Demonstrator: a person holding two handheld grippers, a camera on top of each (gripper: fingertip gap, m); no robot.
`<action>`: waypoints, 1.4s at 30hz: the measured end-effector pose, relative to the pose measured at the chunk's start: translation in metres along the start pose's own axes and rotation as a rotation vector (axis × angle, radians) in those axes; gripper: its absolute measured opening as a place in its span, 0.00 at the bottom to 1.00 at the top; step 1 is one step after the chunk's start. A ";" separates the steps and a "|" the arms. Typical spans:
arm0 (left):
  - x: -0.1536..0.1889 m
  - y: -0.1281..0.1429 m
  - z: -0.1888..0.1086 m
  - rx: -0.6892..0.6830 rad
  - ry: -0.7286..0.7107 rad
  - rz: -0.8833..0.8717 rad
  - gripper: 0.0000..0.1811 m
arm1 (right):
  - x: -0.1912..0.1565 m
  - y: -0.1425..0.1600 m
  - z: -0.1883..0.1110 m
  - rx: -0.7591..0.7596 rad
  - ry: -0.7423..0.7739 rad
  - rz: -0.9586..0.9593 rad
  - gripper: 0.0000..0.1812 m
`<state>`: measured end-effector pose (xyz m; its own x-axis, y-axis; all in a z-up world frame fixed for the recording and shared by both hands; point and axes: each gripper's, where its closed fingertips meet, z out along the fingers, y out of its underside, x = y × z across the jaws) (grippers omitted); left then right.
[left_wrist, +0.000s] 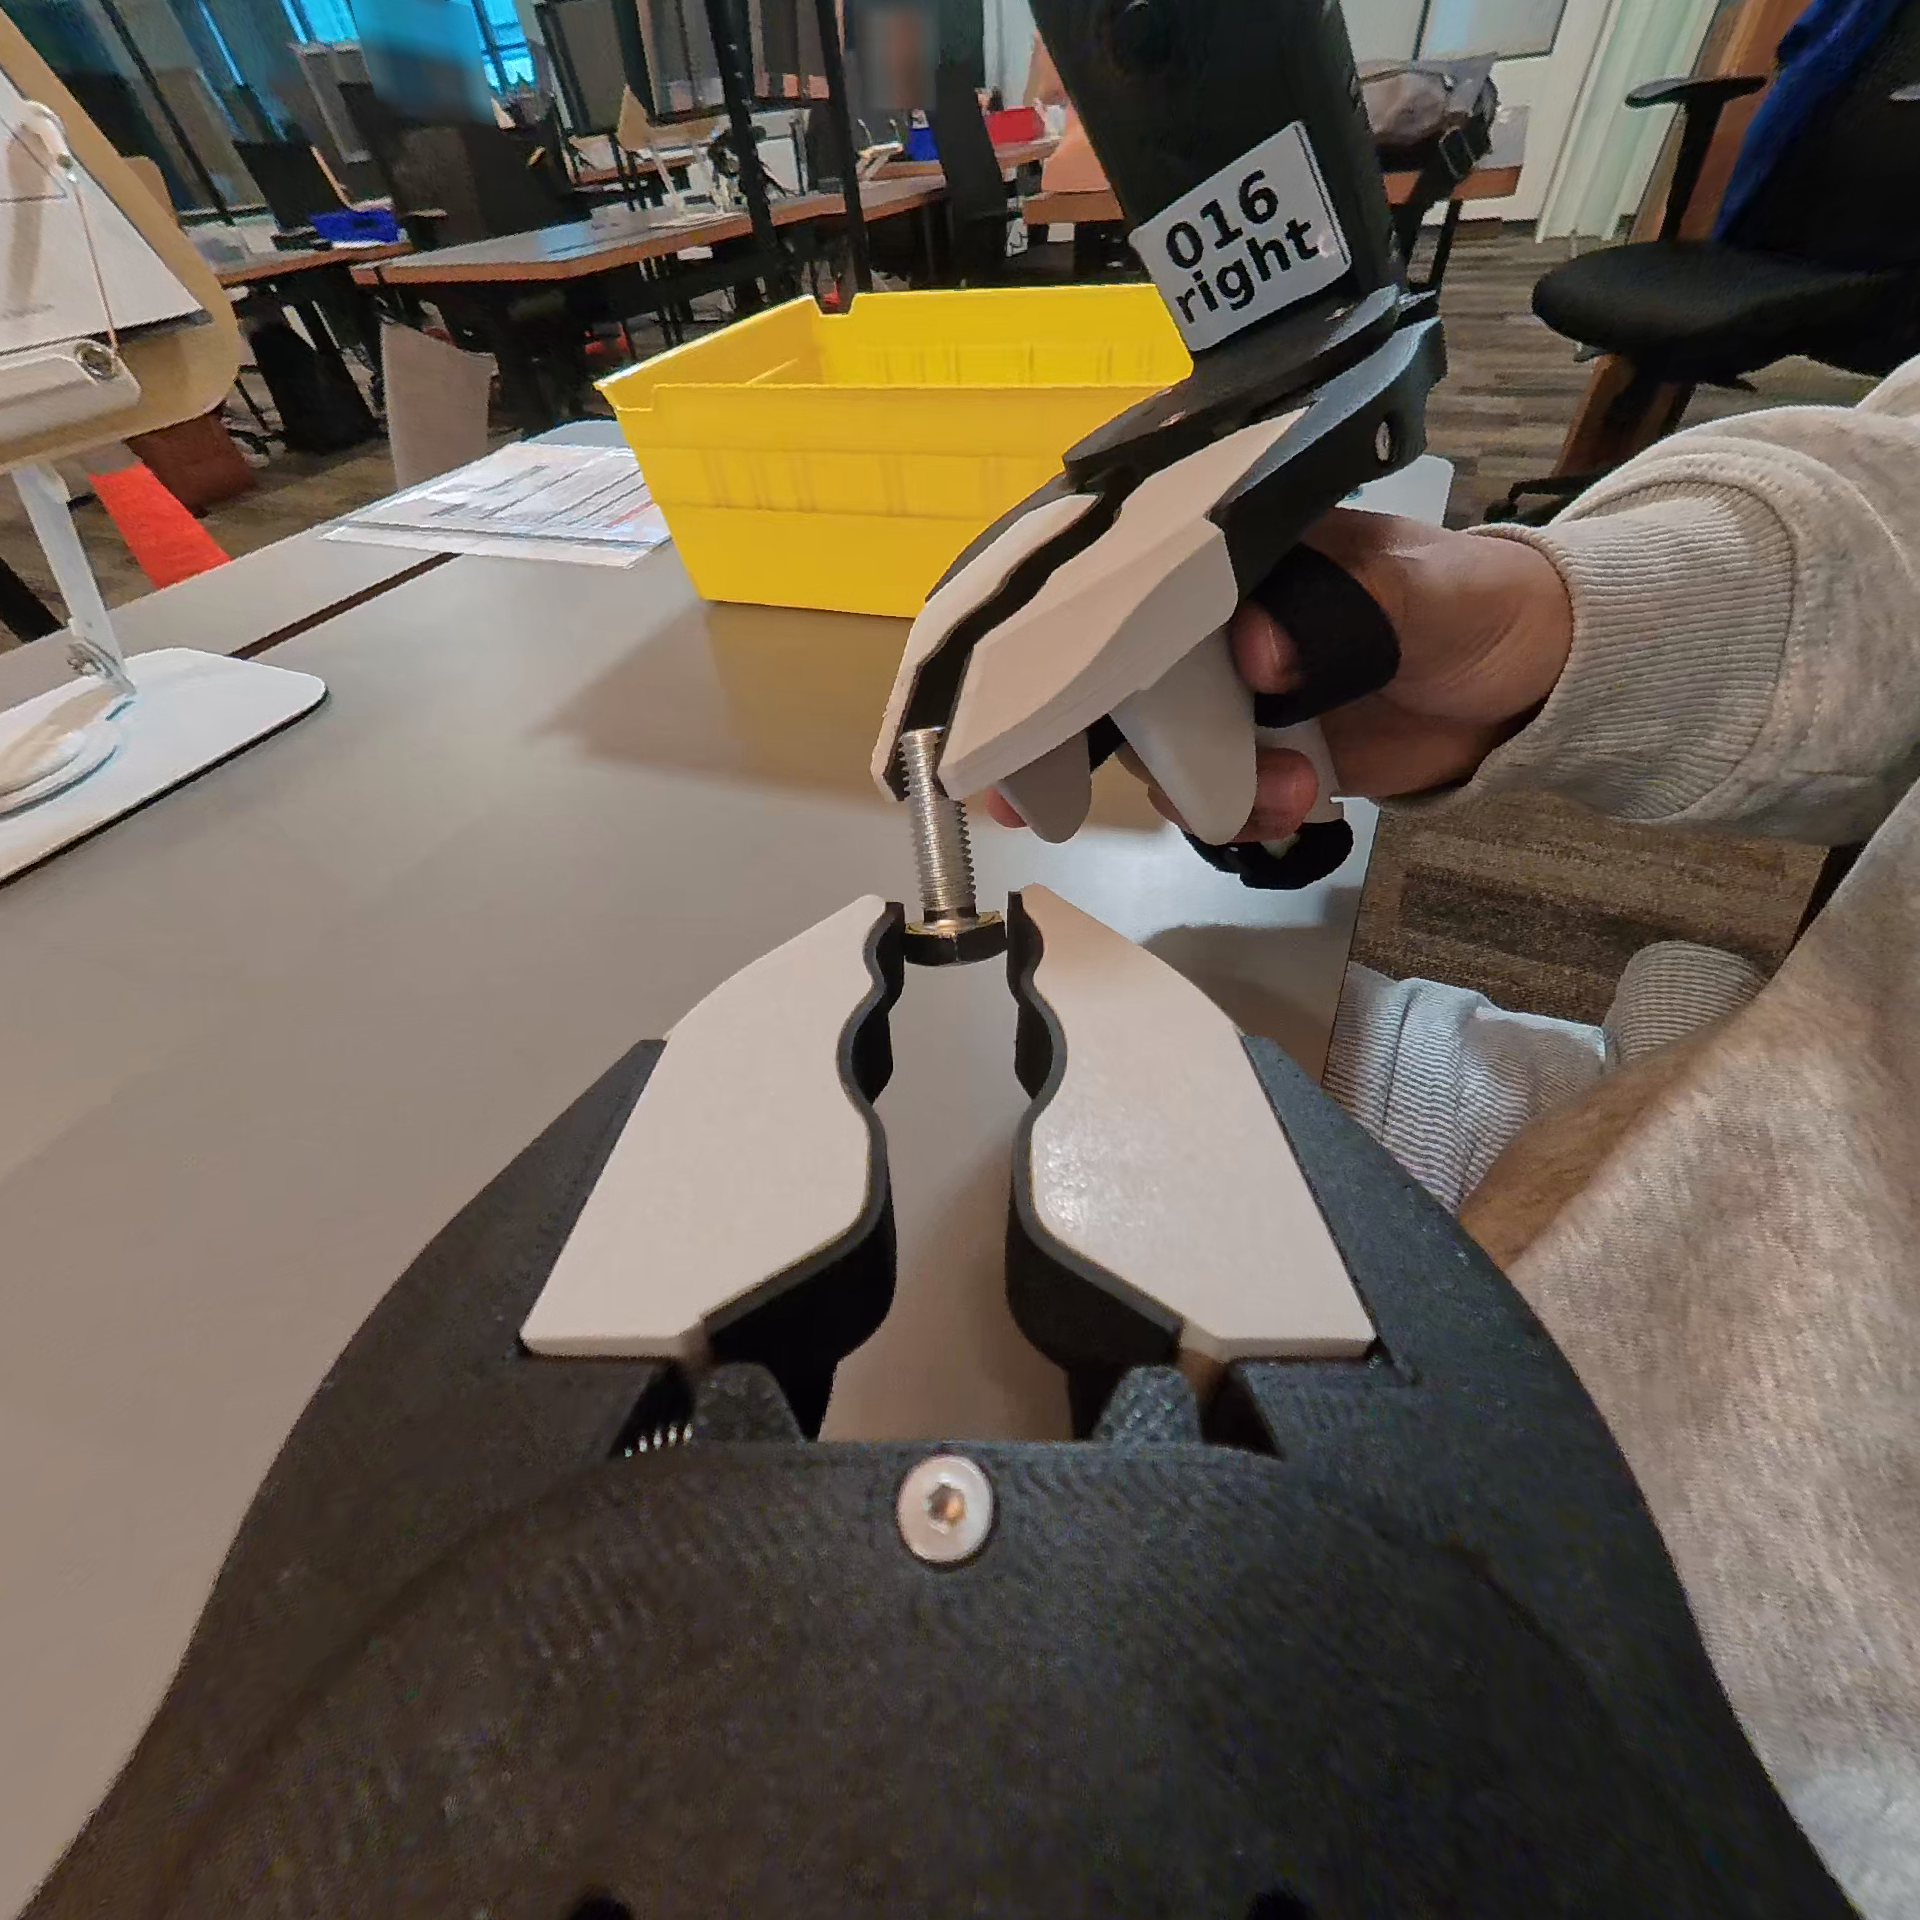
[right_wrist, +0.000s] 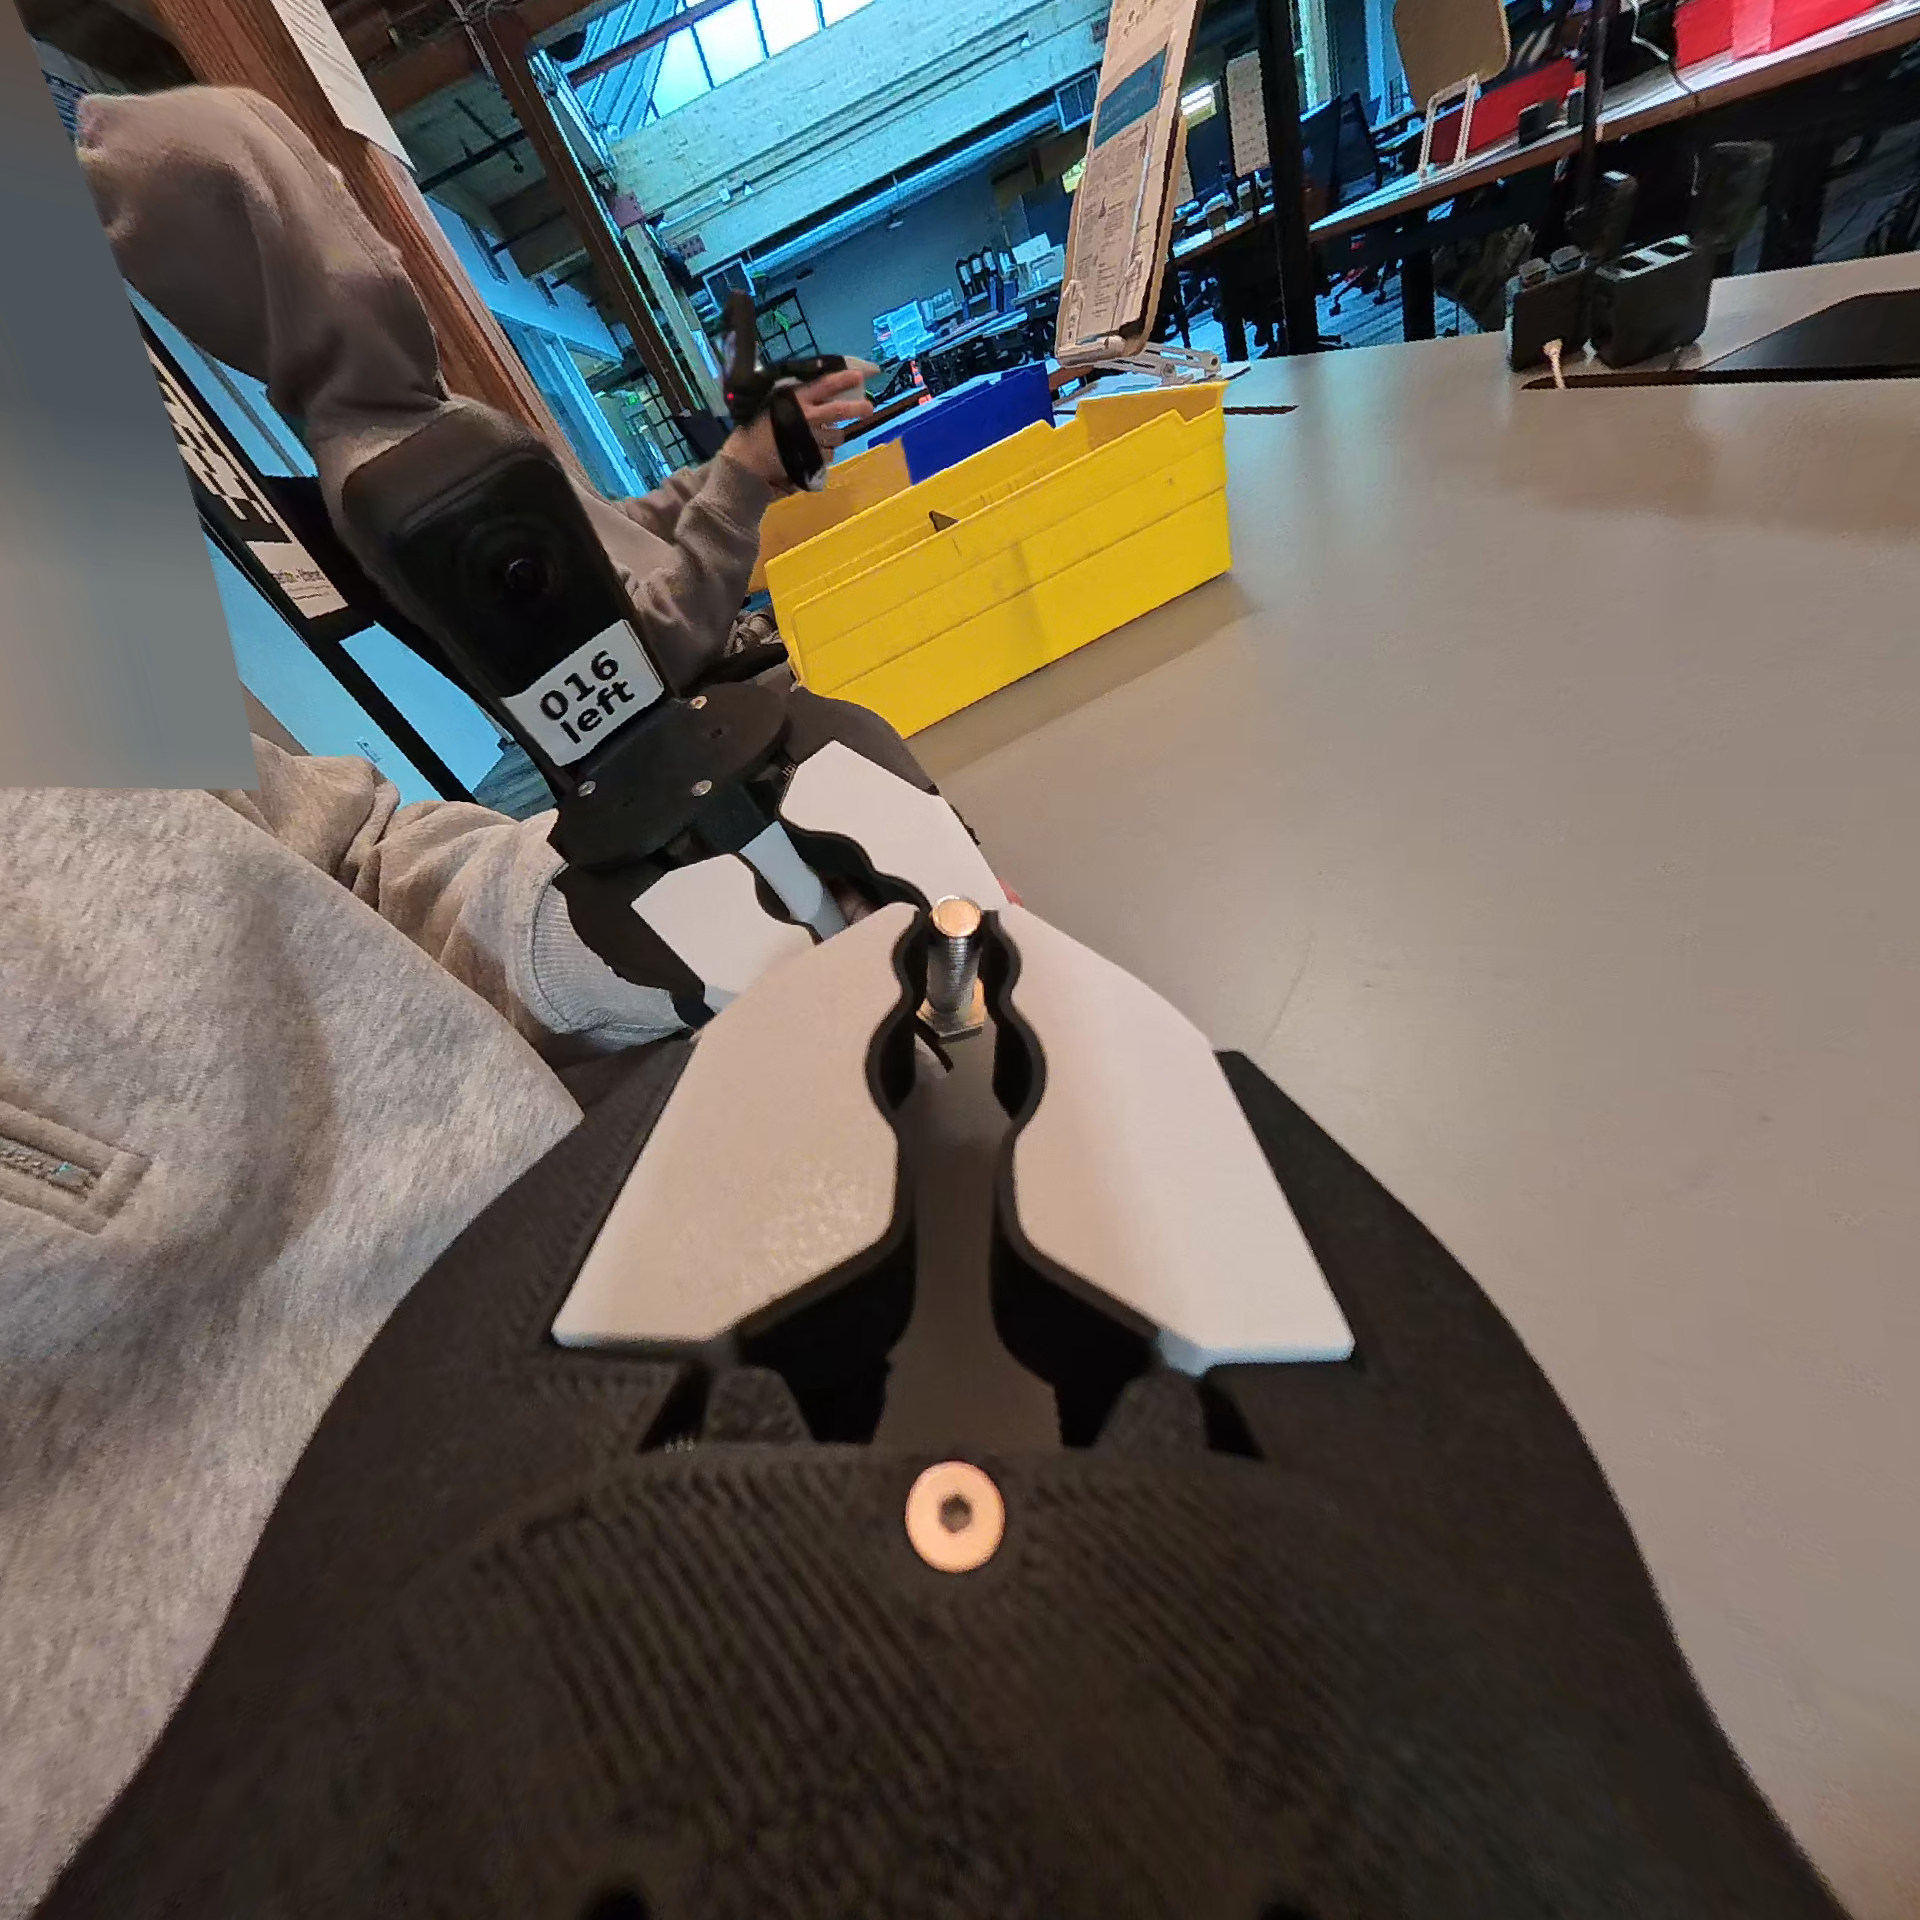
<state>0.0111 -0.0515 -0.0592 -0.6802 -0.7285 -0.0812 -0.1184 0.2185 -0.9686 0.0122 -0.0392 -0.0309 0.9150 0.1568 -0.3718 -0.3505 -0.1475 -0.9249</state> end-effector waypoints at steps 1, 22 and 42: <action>0.000 0.000 0.000 0.001 0.000 -0.003 0.11 | 0.000 0.000 0.000 0.000 0.000 -0.001 0.05; -0.006 -0.002 -0.001 0.017 -0.024 -0.025 0.11 | 0.001 -0.005 -0.001 0.034 -0.007 0.017 0.07; -0.021 -0.022 -0.013 0.189 0.029 -0.283 0.11 | 0.002 -0.007 -0.003 0.049 -0.007 0.027 0.08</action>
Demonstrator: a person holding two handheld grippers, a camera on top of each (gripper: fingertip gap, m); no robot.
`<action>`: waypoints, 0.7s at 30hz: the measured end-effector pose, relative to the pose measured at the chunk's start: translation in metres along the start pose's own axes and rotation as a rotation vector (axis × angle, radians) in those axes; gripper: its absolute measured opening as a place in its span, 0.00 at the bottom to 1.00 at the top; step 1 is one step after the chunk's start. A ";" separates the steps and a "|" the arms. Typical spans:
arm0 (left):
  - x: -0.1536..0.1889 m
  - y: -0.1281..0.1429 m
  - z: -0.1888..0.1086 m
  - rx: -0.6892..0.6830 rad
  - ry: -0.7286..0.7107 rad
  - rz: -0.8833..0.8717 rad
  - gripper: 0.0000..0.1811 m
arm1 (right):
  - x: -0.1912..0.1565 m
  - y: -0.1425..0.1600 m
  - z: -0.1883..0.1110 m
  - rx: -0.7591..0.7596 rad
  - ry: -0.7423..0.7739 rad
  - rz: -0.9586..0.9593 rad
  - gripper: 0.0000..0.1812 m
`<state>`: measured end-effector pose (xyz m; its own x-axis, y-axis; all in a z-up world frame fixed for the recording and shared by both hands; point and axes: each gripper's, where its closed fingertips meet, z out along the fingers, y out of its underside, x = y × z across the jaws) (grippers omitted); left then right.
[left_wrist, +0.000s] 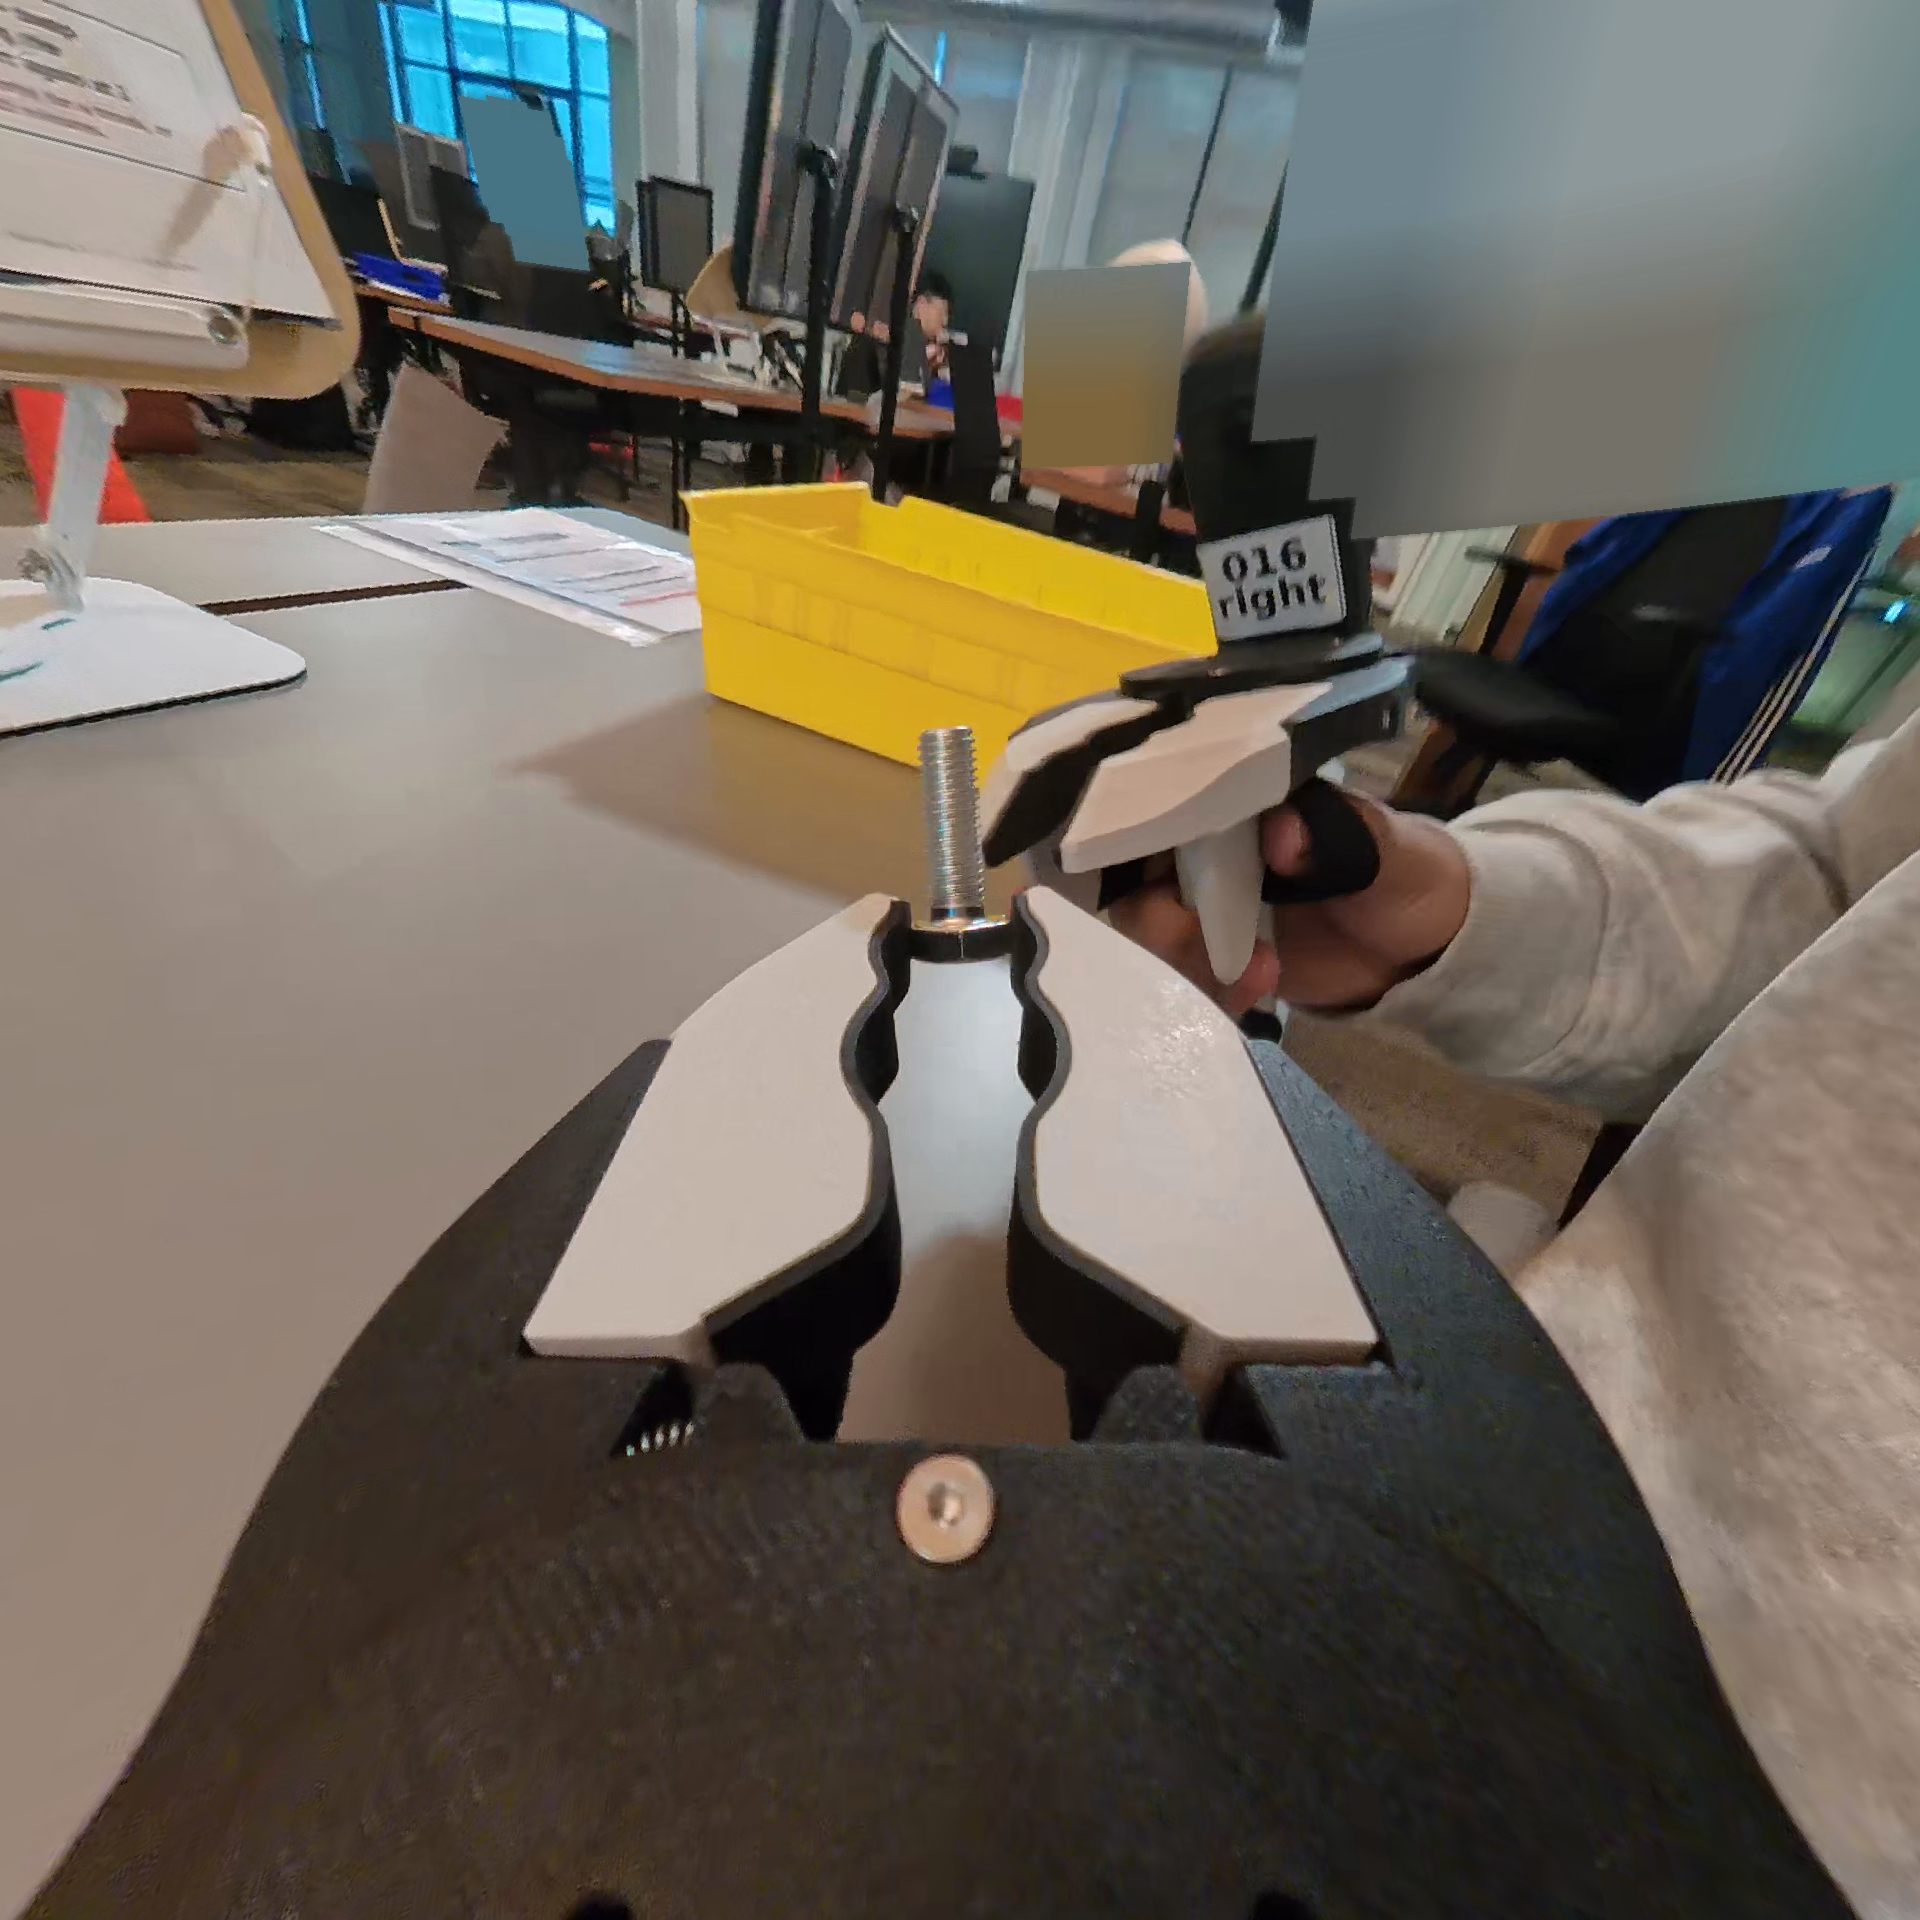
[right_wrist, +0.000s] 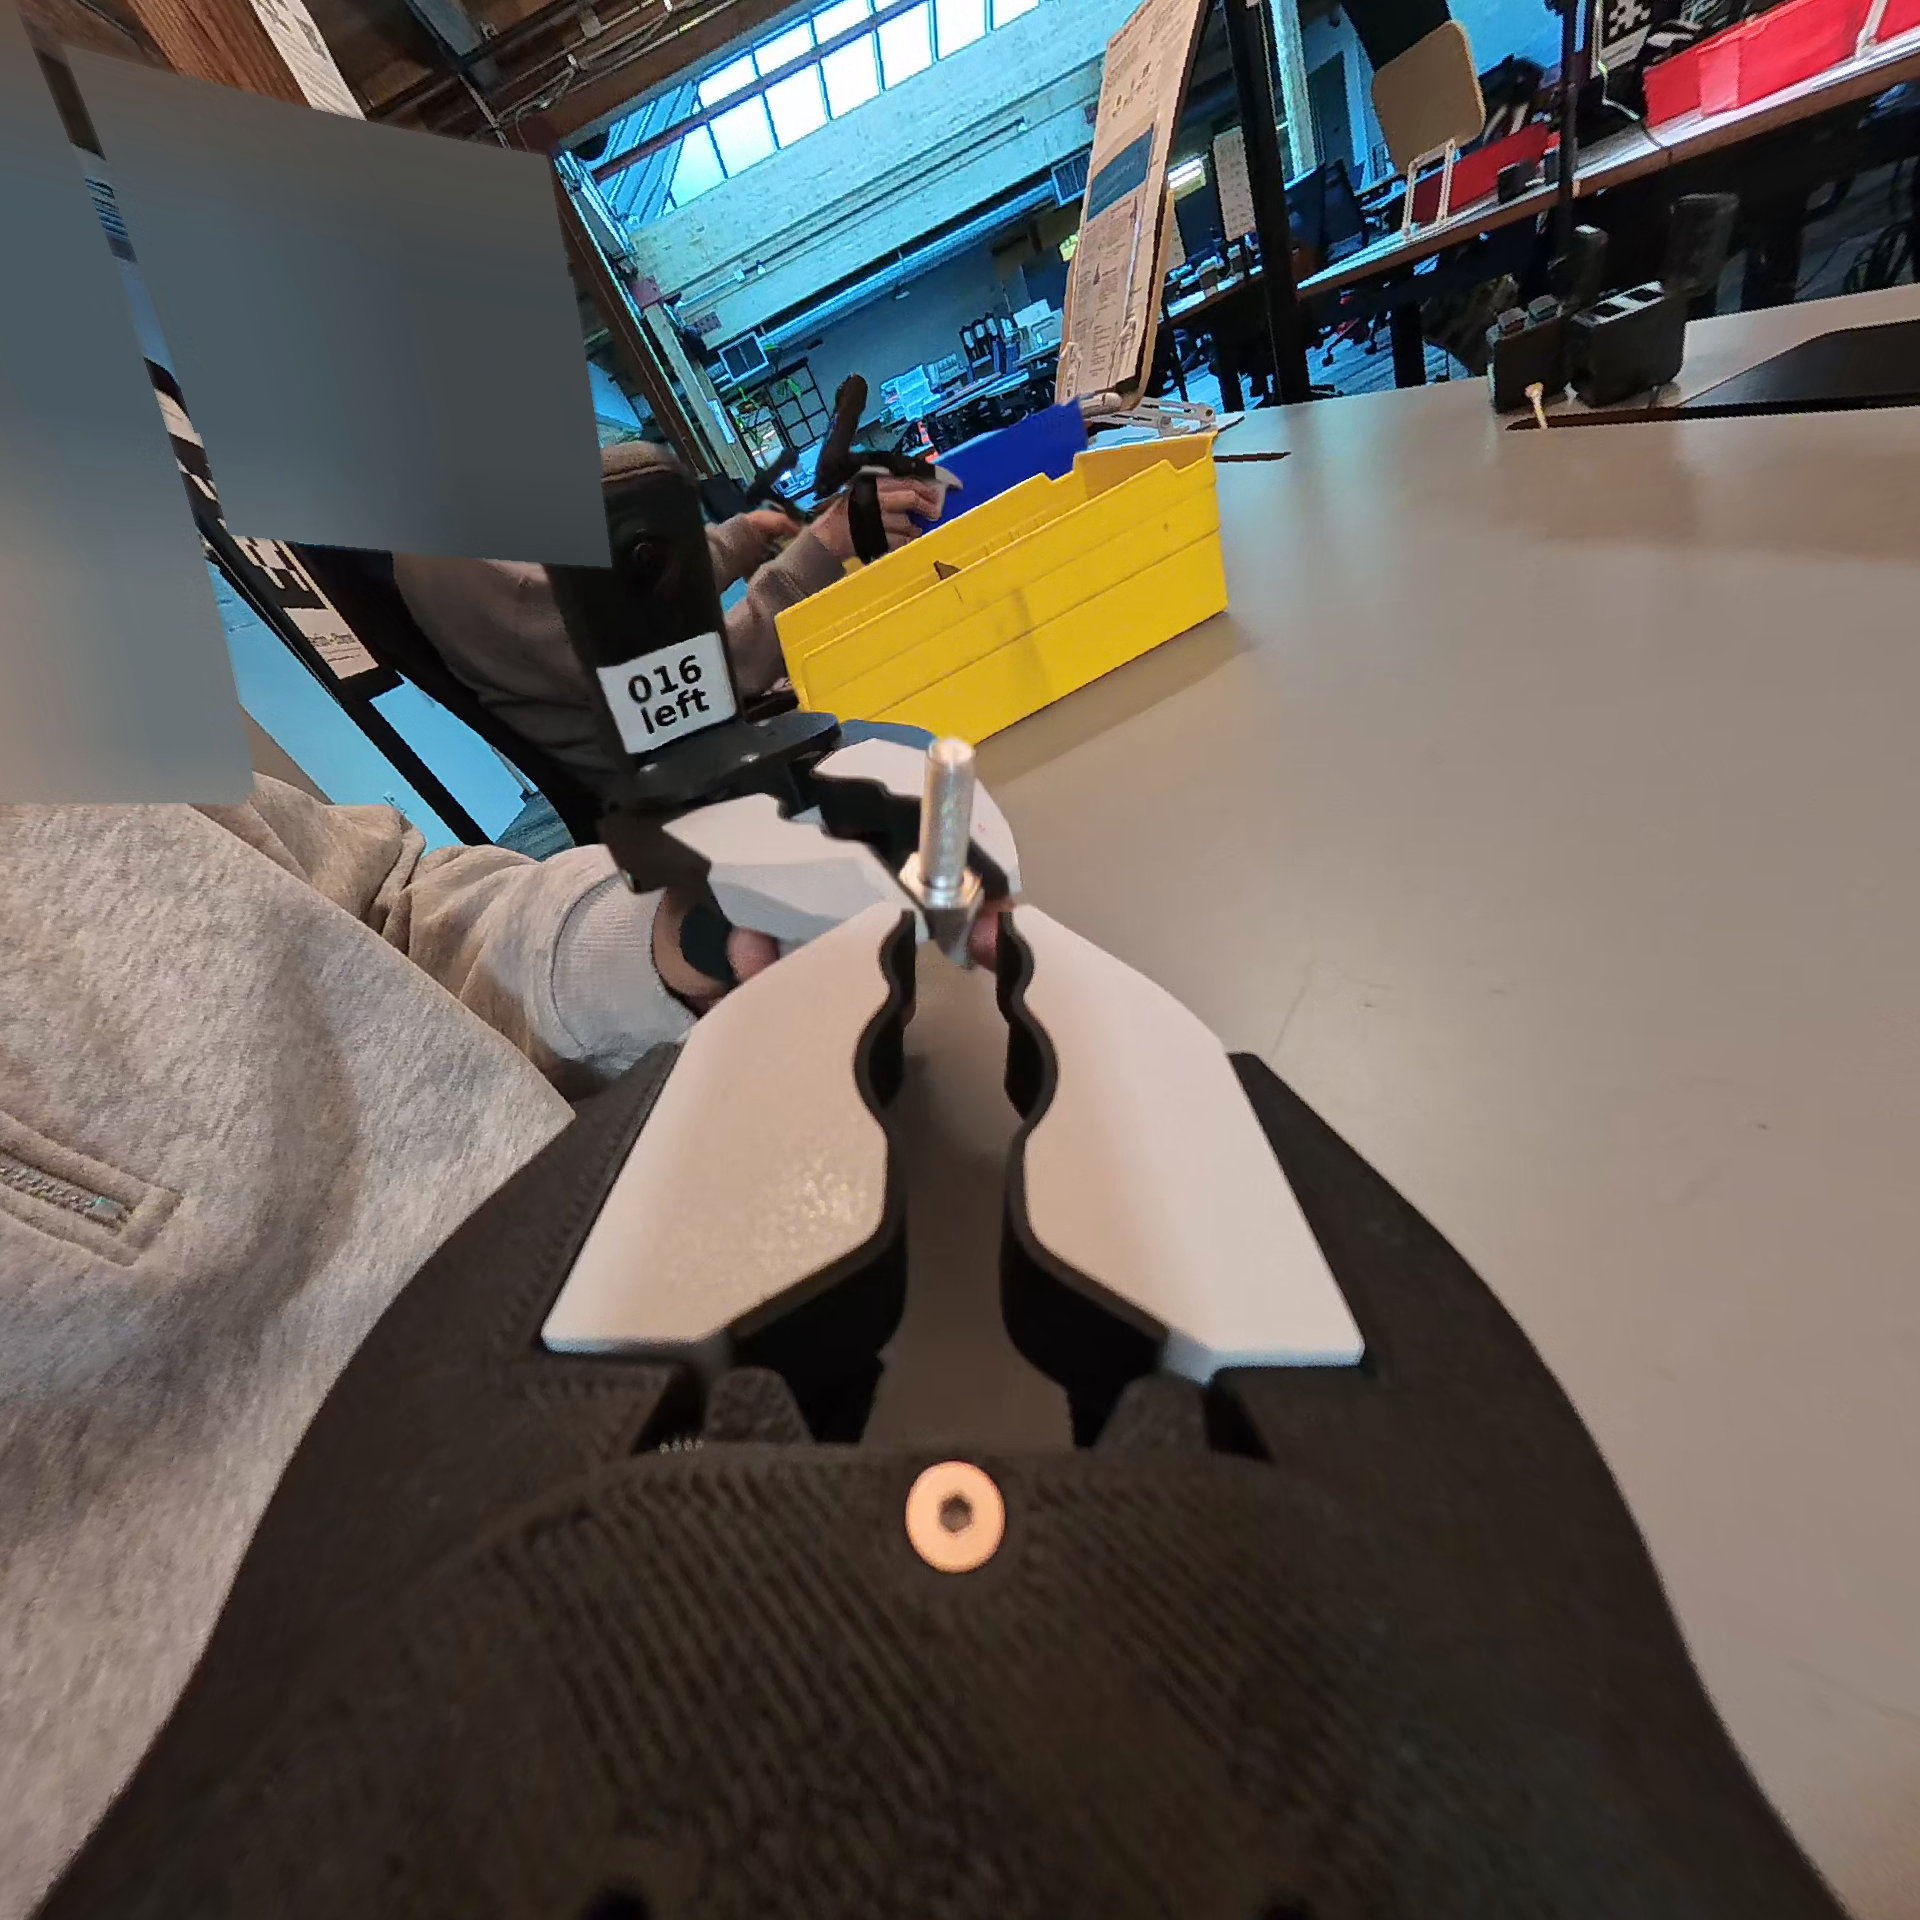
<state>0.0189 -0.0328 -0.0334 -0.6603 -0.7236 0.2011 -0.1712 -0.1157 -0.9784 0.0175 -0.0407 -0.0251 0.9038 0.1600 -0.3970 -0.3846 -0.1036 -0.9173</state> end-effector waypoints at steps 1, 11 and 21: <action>-0.002 -0.003 -0.001 0.020 -0.003 -0.024 0.11 | 0.000 0.000 0.000 -0.001 0.000 0.000 0.08; -0.011 -0.038 -0.022 0.189 -0.079 0.053 0.11 | 0.010 0.009 0.003 -0.063 0.030 -0.018 0.08; 0.015 -0.057 -0.070 0.214 -0.075 0.137 0.11 | -0.014 -0.053 0.063 -0.033 -0.115 0.100 0.11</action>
